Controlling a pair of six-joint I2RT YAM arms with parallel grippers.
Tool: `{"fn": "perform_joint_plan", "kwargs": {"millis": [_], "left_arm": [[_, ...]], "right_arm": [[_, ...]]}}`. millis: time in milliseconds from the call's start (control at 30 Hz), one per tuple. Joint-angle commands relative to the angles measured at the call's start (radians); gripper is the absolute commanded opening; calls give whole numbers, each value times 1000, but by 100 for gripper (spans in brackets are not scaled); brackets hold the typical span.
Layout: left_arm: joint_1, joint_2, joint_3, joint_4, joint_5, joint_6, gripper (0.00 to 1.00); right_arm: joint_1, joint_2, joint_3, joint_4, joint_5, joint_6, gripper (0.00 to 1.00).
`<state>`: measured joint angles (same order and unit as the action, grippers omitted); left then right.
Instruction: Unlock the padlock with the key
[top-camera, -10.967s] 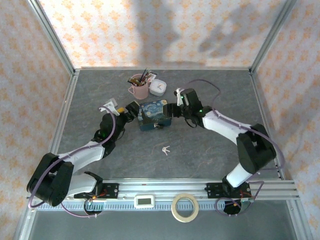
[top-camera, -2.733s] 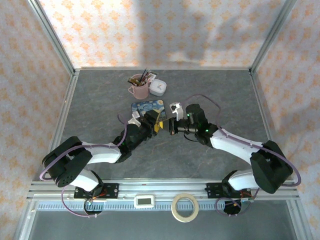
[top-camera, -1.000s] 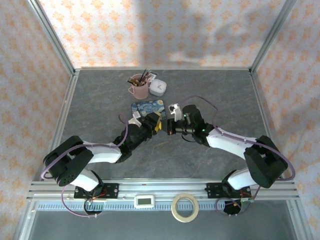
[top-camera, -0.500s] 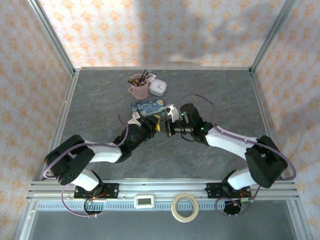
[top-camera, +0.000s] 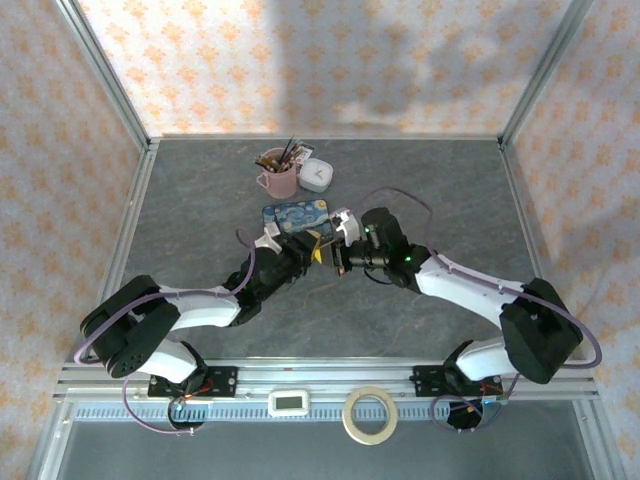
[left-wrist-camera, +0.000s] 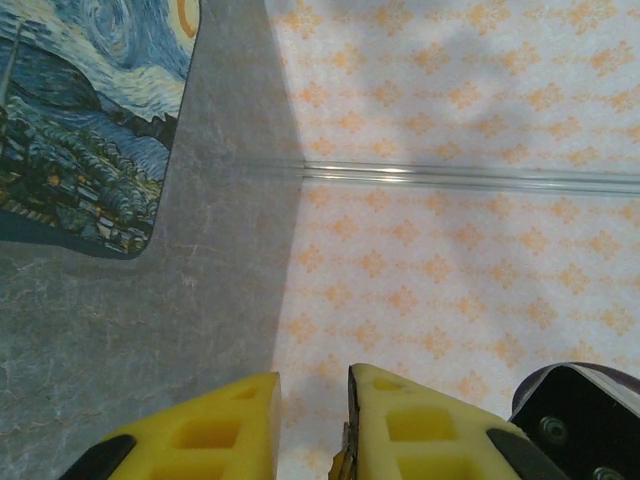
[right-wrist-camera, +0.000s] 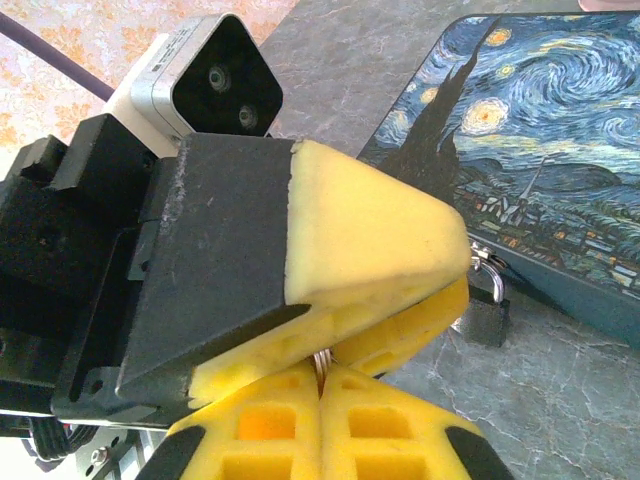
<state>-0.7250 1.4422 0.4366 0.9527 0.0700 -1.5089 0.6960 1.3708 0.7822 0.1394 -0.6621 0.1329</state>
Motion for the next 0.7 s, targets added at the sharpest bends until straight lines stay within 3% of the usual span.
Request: {"fn": "perform_joint_plan", "kwargs": {"millis": [0,100,333,500,667], "left_arm": [[7,-29,10,41,-18,13,10],[7,-29,11,41,-18,20,6],[17,-63,25,7,-6,139,0],[41,-85,50,-36,62,200,0],[49,-78,69,-13,155,240,0]], "right_arm": [[-11,-5,-1,-77,56,-20,0],[-13,-18,-6,-68,52,-15,2],[-101,-149,-72,27,-48,38,39],[-116,-147,-69,40,-122,14,45],[-116,-97,-69,173,-262,72,50]]}}
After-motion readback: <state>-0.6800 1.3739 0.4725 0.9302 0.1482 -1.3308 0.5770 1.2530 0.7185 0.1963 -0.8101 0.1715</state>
